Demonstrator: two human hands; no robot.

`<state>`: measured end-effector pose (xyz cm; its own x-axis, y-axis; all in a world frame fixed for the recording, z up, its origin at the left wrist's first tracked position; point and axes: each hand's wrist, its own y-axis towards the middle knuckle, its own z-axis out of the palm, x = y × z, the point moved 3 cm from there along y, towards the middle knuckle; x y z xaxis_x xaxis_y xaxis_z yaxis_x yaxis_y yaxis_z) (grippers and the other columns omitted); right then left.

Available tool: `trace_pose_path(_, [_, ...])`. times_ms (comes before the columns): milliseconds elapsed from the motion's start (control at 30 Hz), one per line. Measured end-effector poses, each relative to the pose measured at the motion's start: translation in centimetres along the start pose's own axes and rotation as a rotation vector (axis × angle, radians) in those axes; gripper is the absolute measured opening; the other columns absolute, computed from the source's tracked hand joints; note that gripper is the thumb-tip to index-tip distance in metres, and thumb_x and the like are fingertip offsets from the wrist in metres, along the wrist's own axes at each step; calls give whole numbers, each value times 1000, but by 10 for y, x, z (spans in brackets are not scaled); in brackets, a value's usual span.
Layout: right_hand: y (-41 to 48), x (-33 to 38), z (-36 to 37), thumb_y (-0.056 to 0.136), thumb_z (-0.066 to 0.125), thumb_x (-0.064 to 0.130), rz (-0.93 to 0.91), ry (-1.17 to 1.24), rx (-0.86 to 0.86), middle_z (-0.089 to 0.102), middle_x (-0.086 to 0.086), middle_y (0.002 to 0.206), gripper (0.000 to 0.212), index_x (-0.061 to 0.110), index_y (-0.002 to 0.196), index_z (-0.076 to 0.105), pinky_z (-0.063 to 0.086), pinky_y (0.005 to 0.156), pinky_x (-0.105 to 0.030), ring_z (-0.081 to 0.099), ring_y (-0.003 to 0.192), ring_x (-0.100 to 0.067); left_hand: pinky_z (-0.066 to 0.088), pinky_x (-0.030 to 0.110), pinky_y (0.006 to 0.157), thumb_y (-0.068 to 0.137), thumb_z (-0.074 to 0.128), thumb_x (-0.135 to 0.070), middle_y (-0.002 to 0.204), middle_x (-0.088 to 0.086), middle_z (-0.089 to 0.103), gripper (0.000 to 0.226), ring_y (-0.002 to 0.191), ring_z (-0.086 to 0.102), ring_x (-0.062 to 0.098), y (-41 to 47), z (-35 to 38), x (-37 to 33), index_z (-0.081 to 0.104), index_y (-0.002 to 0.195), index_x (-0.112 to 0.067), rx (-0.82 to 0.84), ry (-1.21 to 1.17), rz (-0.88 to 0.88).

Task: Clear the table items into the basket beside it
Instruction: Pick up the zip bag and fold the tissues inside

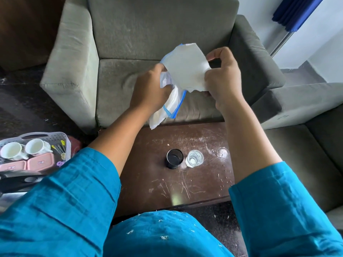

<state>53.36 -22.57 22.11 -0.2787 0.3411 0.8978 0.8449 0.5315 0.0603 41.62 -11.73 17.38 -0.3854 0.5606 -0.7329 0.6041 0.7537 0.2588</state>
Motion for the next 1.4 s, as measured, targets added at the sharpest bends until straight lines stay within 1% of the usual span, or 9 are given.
trace_pose_path(233, [10, 26, -14, 69, 45, 9, -186, -626, 4, 67, -13, 80, 26, 10, 81, 68, 57, 61, -35, 61, 65, -31, 41, 32, 72, 69, 49, 10, 106, 14, 62, 37, 95, 56, 31, -2, 5, -4, 56, 101, -5, 66, 186, 73])
trace_pose_path(400, [14, 8, 16, 58, 69, 17, -76, -752, 199, 49, -4, 58, 21, 8, 65, 52, 33, 41, -22, 43, 48, -18, 41, 33, 89, 75, 49, 7, 123, 13, 58, 48, 113, 53, 30, 0, 14, -12, 54, 121, -6, 179, 158, 190])
trace_pose_path(567, [24, -11, 30, 68, 61, 17, 78, -486, 131, 60, -8, 63, 14, 9, 64, 51, 53, 45, -26, 60, 53, -20, 33, 17, 82, 65, 52, -14, 128, 6, 55, 59, 112, 51, 16, 1, 14, -14, 53, 124, -13, 343, 4, 176])
trace_pose_path(700, [26, -14, 28, 74, 57, 2, 260, -122, 91, 59, -12, 66, 7, 6, 71, 53, 60, 57, -43, 68, 52, -26, 40, 29, 91, 61, 59, -44, 131, 1, 47, 77, 111, 48, 17, -3, 18, -17, 44, 131, -16, 536, -40, 121])
trace_pose_path(767, [22, -11, 33, 83, 57, 3, 346, 158, 187, 58, -10, 64, 10, 5, 76, 51, 58, 50, -30, 65, 43, -20, 42, 32, 85, 64, 65, -59, 123, 5, 54, 74, 107, 52, 21, 0, 18, -16, 51, 120, -12, 431, 51, 148])
trace_pose_path(900, [17, -7, 34, 93, 52, 16, 390, 473, 329, 62, -15, 60, 14, 2, 92, 51, 55, 48, -27, 62, 42, -22, 34, 30, 61, 82, 63, -27, 86, 17, 66, 22, 81, 61, 33, 6, 14, -17, 61, 84, -5, 176, 115, 239])
trace_pose_path(1067, [23, -12, 18, 85, 39, 17, 300, 134, 253, 63, -19, 81, 23, 3, 87, 57, 52, 45, -27, 62, 44, -25, 48, 42, 63, 84, 49, -12, 69, 23, 65, 21, 66, 62, 38, 12, 6, -10, 54, 71, 3, 114, 128, 170])
trace_pose_path(1200, [13, -14, 36, 85, 51, 11, 82, -634, 493, 60, 1, 53, 29, 12, 56, 54, 38, 43, -22, 53, 44, -12, 42, 42, 57, 80, 52, -13, 68, 27, 61, 23, 64, 57, 40, 15, 6, -10, 51, 66, 5, 93, 140, 130])
trace_pose_path(1400, [-11, -32, 70, 88, 50, 16, -226, -1027, 309, 60, -5, 88, 17, 13, 100, 62, 36, 59, -31, 58, 81, -26, 43, 39, 59, 78, 54, -8, 75, 23, 66, 14, 71, 58, 38, 10, 8, -12, 62, 74, 2, 62, 97, 118])
